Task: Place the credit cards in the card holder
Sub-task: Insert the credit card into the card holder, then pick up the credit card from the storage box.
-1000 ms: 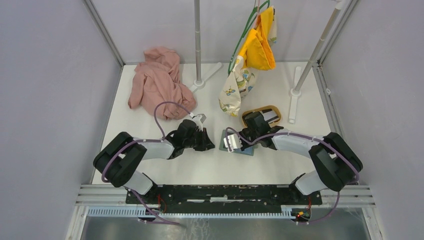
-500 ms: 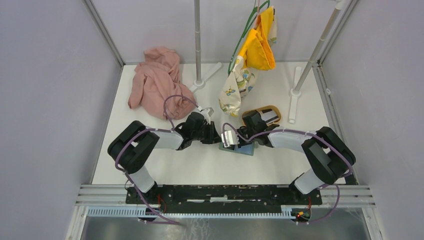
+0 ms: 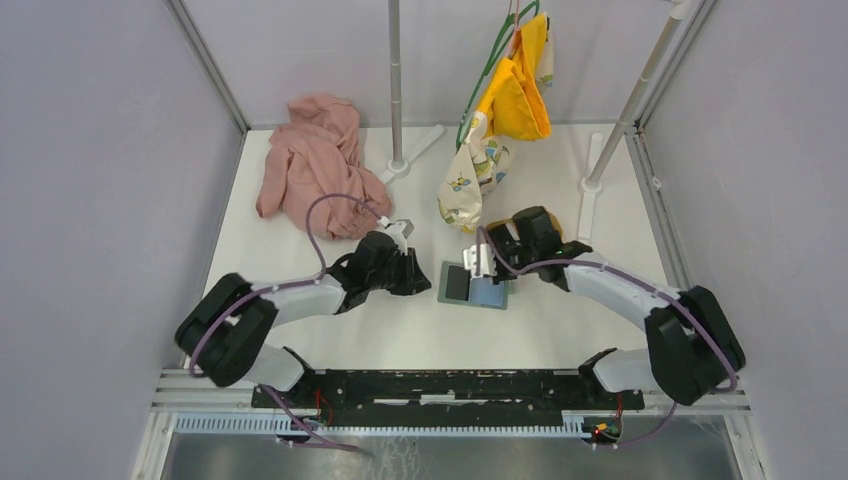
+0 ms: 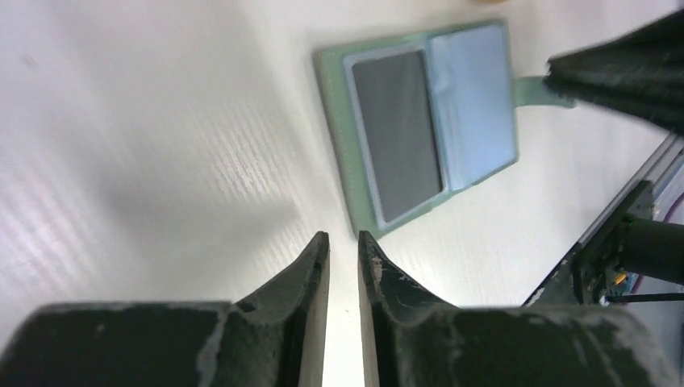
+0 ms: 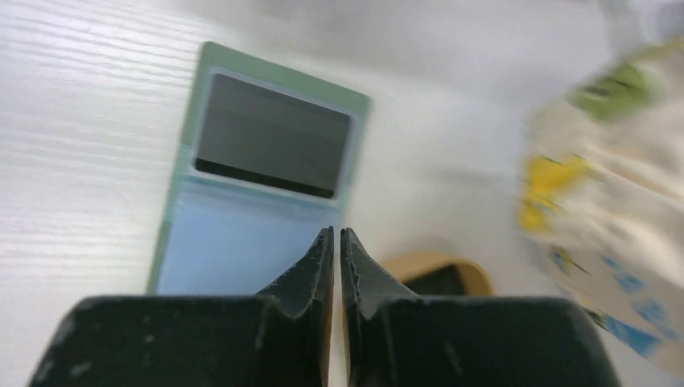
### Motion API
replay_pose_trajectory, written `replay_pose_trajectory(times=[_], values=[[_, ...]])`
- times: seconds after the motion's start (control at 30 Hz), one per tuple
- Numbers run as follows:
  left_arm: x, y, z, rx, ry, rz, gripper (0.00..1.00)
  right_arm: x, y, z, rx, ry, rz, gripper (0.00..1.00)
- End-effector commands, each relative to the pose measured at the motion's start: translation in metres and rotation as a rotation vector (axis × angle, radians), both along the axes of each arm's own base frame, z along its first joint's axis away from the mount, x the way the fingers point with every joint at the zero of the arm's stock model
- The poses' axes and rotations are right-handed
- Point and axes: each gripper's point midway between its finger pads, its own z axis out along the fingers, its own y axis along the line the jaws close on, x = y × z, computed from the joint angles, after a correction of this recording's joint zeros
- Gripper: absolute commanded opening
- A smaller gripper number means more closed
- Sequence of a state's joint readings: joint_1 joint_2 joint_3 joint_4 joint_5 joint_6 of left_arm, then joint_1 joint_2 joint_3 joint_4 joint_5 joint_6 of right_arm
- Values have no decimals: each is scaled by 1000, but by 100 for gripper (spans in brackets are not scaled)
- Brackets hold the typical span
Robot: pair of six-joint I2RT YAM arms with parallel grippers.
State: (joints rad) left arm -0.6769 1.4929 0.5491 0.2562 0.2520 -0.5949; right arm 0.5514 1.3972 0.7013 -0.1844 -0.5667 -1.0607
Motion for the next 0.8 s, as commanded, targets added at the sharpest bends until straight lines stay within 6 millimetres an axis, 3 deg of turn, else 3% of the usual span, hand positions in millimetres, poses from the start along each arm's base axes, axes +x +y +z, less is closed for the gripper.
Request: replay_pose_trajectory(times=[0.0, 0.07, 0.13, 0.17, 0.23, 0.33, 0.5, 0.77], values=[[12, 15, 60, -2, -225, 29, 30, 20, -13, 83, 184, -91, -52, 17], [14, 21, 90, -38, -316, 46, 37, 38, -33, 101, 203, -131, -175, 35], [15, 25, 120, -85, -404, 66, 46, 61, -57, 117, 270, -127, -383, 82], [15, 28, 132, -104, -438, 81, 52, 73, -70, 119, 322, -92, -519, 97], [15, 32, 158, -147, -505, 106, 67, 81, -80, 109, 367, 39, -601, 98], [14, 31, 174, -167, -535, 90, 80, 78, -72, 96, 412, 270, -587, 98], [11, 18, 175, -194, -499, 36, 82, 98, -79, 69, 470, 462, -761, 98], [18, 3, 157, -185, -452, -1, 82, 122, -86, 36, 430, 610, -912, 82]])
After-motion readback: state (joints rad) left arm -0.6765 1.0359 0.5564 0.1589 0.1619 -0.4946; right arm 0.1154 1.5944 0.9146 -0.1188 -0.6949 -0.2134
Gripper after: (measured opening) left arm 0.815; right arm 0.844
